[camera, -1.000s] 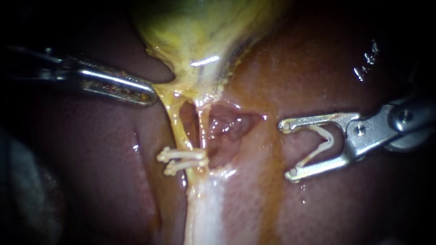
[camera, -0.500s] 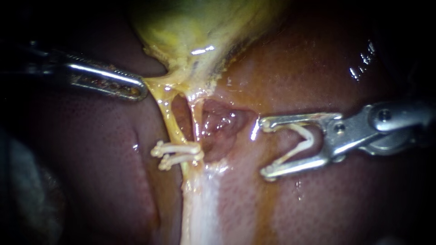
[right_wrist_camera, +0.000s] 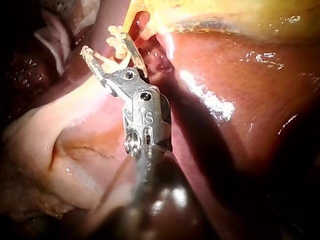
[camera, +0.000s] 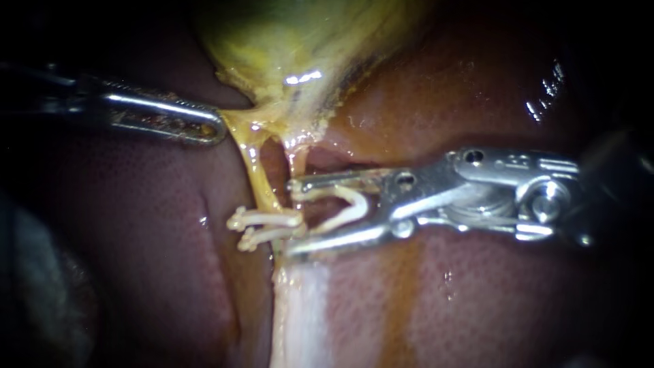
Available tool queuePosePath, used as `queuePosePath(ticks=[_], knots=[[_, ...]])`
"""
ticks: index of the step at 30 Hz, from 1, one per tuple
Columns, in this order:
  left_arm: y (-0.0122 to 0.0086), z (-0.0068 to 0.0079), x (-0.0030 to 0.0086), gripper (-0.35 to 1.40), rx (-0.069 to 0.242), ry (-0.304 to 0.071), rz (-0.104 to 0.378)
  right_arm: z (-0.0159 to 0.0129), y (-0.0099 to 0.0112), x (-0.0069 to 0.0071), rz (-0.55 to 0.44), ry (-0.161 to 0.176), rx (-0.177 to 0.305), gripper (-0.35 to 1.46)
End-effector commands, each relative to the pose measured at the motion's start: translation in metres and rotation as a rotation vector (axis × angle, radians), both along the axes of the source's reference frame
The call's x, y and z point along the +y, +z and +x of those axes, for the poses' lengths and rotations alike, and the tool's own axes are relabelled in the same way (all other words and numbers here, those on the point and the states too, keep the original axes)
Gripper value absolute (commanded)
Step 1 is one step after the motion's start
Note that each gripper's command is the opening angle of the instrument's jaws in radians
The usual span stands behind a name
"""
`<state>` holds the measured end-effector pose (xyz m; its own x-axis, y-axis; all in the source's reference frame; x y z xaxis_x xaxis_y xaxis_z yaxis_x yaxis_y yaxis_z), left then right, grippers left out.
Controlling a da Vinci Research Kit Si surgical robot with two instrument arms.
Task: Clipping third clip left tube
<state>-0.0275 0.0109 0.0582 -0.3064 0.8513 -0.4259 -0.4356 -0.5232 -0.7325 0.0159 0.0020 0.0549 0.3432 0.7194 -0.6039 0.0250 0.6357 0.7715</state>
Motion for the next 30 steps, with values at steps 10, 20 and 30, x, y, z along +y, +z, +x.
queuePosePath(ticks=[10,20,30], knots=[[-0.0006,-0.0004,-0.0007,-0.35,0.025,-0.041,0.002,0.0014,0.0043,0.0007,0.051,0.021,-0.028,0.46],[-0.0009,-0.0006,-0.0008,-0.35,-0.007,-0.001,0.038,0.002,0.0072,0.0005,0.073,0.038,-0.029,0.46],[-0.001,-0.0007,-0.0011,-0.35,-0.008,0.0,0.039,0.0049,0.0075,0.0012,0.162,0.105,0.066,0.46]])
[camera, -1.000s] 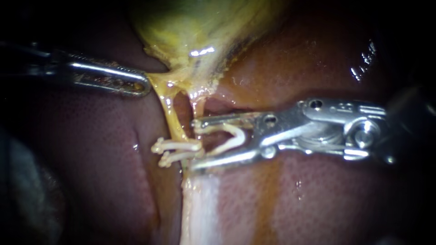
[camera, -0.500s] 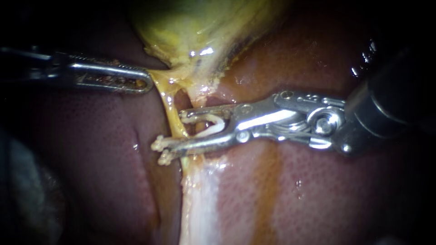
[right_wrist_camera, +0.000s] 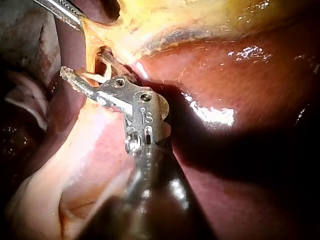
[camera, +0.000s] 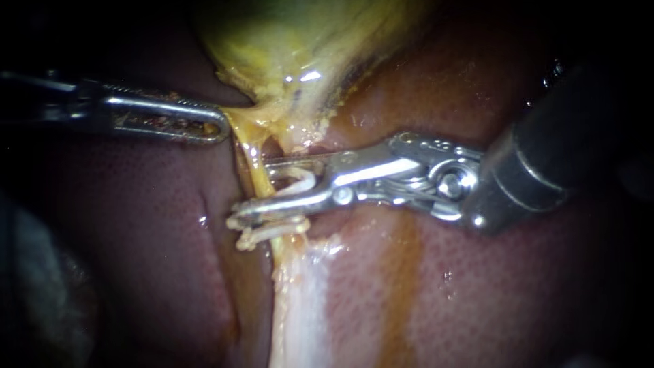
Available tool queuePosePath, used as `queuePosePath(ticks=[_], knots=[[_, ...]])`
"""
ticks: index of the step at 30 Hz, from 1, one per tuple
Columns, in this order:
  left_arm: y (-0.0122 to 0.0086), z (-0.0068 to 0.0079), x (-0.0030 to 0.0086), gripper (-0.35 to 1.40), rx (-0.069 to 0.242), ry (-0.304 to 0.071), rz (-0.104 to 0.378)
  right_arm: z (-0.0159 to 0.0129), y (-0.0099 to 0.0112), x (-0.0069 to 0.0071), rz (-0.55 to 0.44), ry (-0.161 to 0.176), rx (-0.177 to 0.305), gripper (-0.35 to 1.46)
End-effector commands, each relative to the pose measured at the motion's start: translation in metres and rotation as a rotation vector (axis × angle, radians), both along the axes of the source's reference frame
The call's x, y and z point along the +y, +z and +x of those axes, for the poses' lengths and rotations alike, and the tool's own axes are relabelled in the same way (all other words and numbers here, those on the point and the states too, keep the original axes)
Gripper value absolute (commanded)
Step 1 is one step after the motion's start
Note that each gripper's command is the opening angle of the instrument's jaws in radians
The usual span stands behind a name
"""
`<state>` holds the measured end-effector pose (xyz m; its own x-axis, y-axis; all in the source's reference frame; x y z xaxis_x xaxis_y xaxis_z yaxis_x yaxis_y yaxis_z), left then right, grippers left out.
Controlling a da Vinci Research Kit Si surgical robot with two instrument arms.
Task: Clipping third clip left tube
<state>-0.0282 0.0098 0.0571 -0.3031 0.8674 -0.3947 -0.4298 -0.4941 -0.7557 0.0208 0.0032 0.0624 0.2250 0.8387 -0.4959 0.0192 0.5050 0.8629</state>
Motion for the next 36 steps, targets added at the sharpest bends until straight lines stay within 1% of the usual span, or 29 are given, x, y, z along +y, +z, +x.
queuePosePath(ticks=[1,5,9,12,17,18,22,29,33,35,36], knots=[[0.0001,0.0,0.0,-0.35,-0.002,0.002,0.001,0.0003,0.0,0.0001,0.007,0.004,0.007,0.46],[0.0002,0.0,-0.0001,-0.35,-0.002,0.002,0.001,0.0012,0.0,0.0003,0.016,-0.001,0.029,0.46],[0.0003,0.0,0.0,-0.35,-0.002,0.003,0.0,0.0016,-0.0006,0.0005,0.022,0.009,0.051,0.46],[0.0004,0.0,0.0,-0.35,-0.002,0.004,0.0,0.0016,-0.0019,0.001,0.033,0.023,0.076,0.46],[0.0006,0.0001,0.0,-0.35,-0.003,0.005,-0.001,0.0017,-0.0051,0.0024,0.06,0.054,0.134,0.45],[0.0007,0.0001,0.0,-0.35,-0.003,0.005,-0.001,0.0017,-0.0055,0.0026,0.063,0.058,0.14,0.45],[0.0008,0.0002,0.0,-0.35,0.0,0.007,-0.001,0.0017,-0.0068,0.0032,0.072,0.062,0.147,0.44],[0.0008,0.0003,0.0,-0.35,-0.001,0.007,-0.001,0.0013,-0.0067,0.0033,0.072,0.06,0.148,0.36],[0.0008,0.0003,0.0,-0.35,-0.001,0.007,-0.001,0.0008,-0.0067,0.0034,0.09,0.059,0.146,0.26],[0.0009,0.0003,0.0,-0.35,-0.001,0.007,-0.001,0.0007,-0.0067,0.0034,0.091,0.058,0.146,0.19],[0.0009,0.0002,0.0,-0.35,-0.001,0.007,-0.001,0.0005,-0.0067,0.0034,0.096,0.058,0.145,0.12]])
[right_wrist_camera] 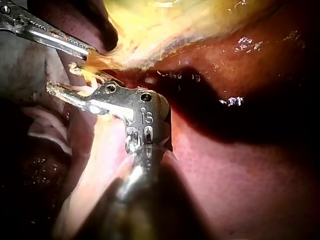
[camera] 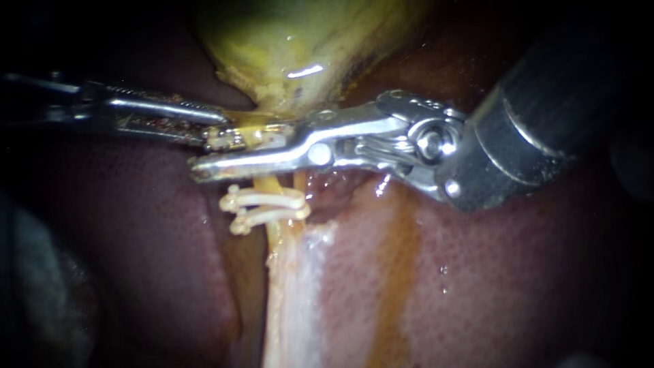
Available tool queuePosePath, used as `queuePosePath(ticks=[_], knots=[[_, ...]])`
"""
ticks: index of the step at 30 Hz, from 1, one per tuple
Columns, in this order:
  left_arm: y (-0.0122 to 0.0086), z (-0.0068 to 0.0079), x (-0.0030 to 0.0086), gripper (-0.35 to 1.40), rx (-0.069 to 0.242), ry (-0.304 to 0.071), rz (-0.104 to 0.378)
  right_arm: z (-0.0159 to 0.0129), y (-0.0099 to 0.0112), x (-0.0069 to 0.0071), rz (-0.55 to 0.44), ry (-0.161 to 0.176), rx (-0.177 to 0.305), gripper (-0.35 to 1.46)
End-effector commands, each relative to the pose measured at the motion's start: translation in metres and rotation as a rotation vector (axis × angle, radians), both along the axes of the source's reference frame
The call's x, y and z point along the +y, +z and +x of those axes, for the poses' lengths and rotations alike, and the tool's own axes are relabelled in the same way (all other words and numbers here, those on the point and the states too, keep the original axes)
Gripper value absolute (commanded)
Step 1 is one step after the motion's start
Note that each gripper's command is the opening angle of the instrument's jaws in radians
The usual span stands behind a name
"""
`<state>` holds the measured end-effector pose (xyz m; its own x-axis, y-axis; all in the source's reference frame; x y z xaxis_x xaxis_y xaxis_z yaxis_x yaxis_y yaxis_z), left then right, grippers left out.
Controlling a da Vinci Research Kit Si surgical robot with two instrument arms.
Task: Clipping third clip left tube
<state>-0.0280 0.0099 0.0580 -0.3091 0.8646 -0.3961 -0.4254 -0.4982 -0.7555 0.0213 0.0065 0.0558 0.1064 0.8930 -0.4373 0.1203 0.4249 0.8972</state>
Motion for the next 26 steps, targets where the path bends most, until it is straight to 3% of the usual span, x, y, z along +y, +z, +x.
queuePosePath(ticks=[1,8,10,26], knots=[[0.0,0.0,0.0,-0.35,0.0,0.0,0.0,-0.0001,0.0,0.0,0.007,-0.001,-0.001,0.05],[0.0,0.0,-0.0001,-0.35,0.001,-0.001,0.0,-0.0008,-0.0001,-0.0001,0.089,-0.009,-0.012,-0.35],[0.0001,0.0,-0.0001,-0.35,0.003,0.001,0.0,-0.0011,-0.0001,-0.0002,0.13,-0.011,-0.015,-0.35],[0.0006,-0.0001,-0.0002,-0.35,0.007,0.006,-0.001,-0.0013,-0.0002,-0.0003,0.129,-0.015,-0.019,-0.35]])
